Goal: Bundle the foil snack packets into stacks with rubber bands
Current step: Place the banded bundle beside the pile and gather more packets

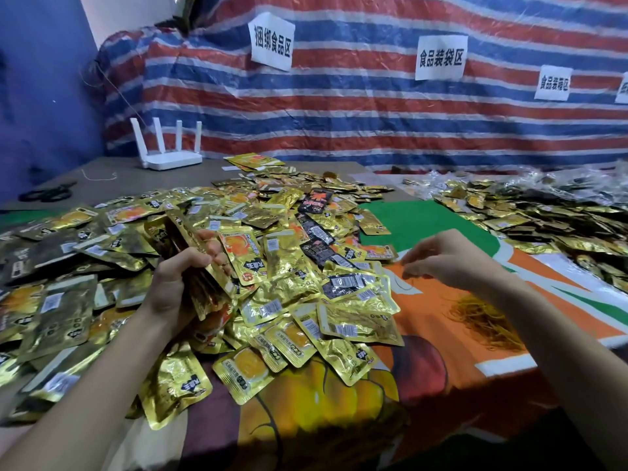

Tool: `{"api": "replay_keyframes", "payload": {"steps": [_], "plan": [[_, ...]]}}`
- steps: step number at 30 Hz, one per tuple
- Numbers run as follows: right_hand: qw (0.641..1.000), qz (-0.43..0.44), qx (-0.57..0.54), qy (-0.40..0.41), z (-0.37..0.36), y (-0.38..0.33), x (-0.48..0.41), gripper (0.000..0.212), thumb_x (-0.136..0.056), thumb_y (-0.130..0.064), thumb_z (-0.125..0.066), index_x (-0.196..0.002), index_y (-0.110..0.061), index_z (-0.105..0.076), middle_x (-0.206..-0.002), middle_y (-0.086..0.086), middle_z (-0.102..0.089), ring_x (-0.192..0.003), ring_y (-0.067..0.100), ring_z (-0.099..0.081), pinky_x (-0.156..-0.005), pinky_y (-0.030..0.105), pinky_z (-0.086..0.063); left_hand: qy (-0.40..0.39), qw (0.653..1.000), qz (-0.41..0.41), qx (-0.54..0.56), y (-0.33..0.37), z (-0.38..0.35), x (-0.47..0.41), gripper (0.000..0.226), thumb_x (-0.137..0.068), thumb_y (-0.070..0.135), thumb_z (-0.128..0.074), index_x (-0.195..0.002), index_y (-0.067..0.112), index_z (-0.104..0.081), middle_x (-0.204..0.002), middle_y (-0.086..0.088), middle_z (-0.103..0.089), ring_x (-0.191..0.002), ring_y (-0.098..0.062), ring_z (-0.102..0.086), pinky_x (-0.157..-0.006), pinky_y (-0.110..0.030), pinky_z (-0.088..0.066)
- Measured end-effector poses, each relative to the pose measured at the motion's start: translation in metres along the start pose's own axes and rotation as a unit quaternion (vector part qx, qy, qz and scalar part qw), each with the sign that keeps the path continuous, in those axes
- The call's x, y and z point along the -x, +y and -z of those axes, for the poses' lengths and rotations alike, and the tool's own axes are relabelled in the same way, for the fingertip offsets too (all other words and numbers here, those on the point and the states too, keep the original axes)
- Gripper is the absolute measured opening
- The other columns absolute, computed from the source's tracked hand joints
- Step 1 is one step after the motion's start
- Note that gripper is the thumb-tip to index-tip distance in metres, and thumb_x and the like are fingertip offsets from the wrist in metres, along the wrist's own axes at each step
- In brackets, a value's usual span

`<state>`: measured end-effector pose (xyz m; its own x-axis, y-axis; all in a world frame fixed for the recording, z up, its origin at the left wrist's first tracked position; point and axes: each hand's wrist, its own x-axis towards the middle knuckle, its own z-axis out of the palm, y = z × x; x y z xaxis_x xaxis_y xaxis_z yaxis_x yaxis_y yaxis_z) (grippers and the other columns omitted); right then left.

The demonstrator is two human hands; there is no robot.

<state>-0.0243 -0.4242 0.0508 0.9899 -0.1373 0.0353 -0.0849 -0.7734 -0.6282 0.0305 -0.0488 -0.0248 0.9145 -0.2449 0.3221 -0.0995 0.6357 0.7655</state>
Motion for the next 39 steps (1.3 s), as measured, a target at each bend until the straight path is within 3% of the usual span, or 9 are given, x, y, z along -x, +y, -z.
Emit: {"api": "replay_keyframes", "payload": {"steps": [3, 5, 10, 16, 24, 27, 29, 33, 39], "plan": [[0.975, 0.014, -0.214, -0.064, -0.032, -0.024, -0.005, 0.006, -0.092, -0.002, -0.069, -0.095, -0.005, -0.073, -0.087, 0.01, -0.078, -0.079, 0.016, -0.075, -0.073, 0.025, -0.06, 0.001, 0.999, -0.008, 0.035, 0.003, -0.006, 0.002, 0.034, -0.075, 0.006, -0.046, -0.107, 0.016, -0.049, -0.086, 0.003, -0.05, -0.075, -0.013, -0.053, -0.078, -0.03, -0.054], [0.961, 0.028, -0.26, -0.088, -0.055, -0.039, -0.01, 0.009, -0.091, -0.002, -0.069, -0.099, -0.005, -0.071, -0.089, 0.012, -0.078, -0.079, 0.018, -0.075, -0.075, 0.029, -0.059, 0.015, 0.999, -0.014, 0.029, 0.006, -0.007, 0.003, 0.032, -0.078, 0.004, -0.044, -0.108, 0.014, -0.05, -0.086, 0.002, -0.052, -0.075, -0.014, -0.053, -0.077, -0.032, -0.055], [0.956, 0.046, -0.245, -0.151, -0.073, -0.051, -0.014, 0.017, -0.083, -0.002, -0.076, -0.1, -0.001, -0.073, -0.092, 0.016, -0.077, -0.077, 0.02, -0.075, -0.064, 0.023, -0.057, 0.044, 0.999, -0.009, 0.029, 0.01, -0.003, 0.002, 0.039, -0.074, 0.005, -0.05, -0.112, 0.013, -0.05, -0.086, 0.0, -0.053, -0.074, -0.016, -0.056, -0.078, -0.037, -0.053], [0.946, 0.007, -0.279, -0.168, -0.06, -0.041, -0.014, 0.012, -0.086, 0.0, -0.073, -0.097, 0.007, -0.073, -0.091, 0.022, -0.075, -0.072, 0.019, -0.072, -0.061, 0.023, -0.057, 0.0, 0.999, 0.025, 0.046, 0.006, -0.004, -0.001, 0.035, -0.069, 0.005, -0.053, -0.102, 0.017, -0.051, -0.086, 0.0, -0.052, -0.075, -0.016, -0.053, -0.076, -0.033, -0.051], [0.878, 0.06, -0.423, -0.214, -0.089, -0.077, -0.006, 0.011, -0.072, -0.008, -0.079, -0.083, -0.006, -0.08, -0.094, 0.023, -0.074, -0.078, 0.024, -0.072, -0.068, 0.024, -0.06, -0.159, 0.968, 0.194, -0.027, 0.003, -0.02, 0.013, 0.065, -0.059, 0.012, -0.072, -0.122, 0.005, -0.06, -0.089, -0.007, -0.056, -0.087, -0.026, -0.049, -0.076, -0.038, -0.05], [0.868, 0.081, -0.444, -0.21, -0.104, -0.095, -0.003, 0.015, -0.069, -0.008, -0.08, -0.083, -0.002, -0.077, -0.084, 0.02, -0.072, -0.07, 0.023, -0.07, -0.065, 0.023, -0.06, -0.134, 0.954, 0.252, -0.087, 0.0, -0.021, 0.015, 0.055, -0.059, 0.012, -0.072, -0.113, 0.004, -0.063, -0.089, -0.013, -0.052, -0.091, -0.036, -0.045, -0.084, -0.05, -0.039], [0.876, 0.106, -0.434, -0.184, -0.113, -0.103, -0.001, 0.015, -0.068, -0.009, -0.083, -0.081, -0.003, -0.077, -0.077, 0.016, -0.071, -0.064, 0.021, -0.067, -0.061, 0.023, -0.057, -0.087, 0.954, 0.256, -0.126, -0.001, -0.022, 0.015, 0.054, -0.056, 0.014, -0.073, -0.106, 0.001, -0.06, -0.089, -0.016, -0.051, -0.093, -0.038, -0.043, -0.086, -0.054, -0.034], [0.886, 0.129, -0.427, -0.128, -0.122, -0.108, -0.002, 0.01, -0.078, 0.004, -0.079, -0.077, -0.006, -0.077, -0.077, 0.017, -0.071, -0.065, 0.022, -0.065, -0.064, 0.024, -0.057, -0.064, 0.968, 0.209, -0.123, 0.002, -0.021, 0.012, 0.057, -0.056, 0.015, -0.071, -0.112, 0.008, -0.064, -0.084, -0.009, -0.062, -0.079, -0.028, -0.058, -0.075, -0.041, -0.048], [0.866, 0.102, -0.475, -0.12, -0.119, -0.11, 0.0, 0.011, -0.081, 0.002, -0.076, -0.076, -0.008, -0.079, -0.08, 0.019, -0.071, -0.069, 0.024, -0.068, -0.065, 0.025, -0.058, -0.089, 0.974, 0.198, -0.067, 0.001, -0.018, 0.008, 0.052, -0.059, 0.008, -0.068, -0.109, 0.006, -0.056, -0.084, -0.006, -0.053, -0.073, -0.02, -0.054, -0.076, -0.04, -0.044]]}}
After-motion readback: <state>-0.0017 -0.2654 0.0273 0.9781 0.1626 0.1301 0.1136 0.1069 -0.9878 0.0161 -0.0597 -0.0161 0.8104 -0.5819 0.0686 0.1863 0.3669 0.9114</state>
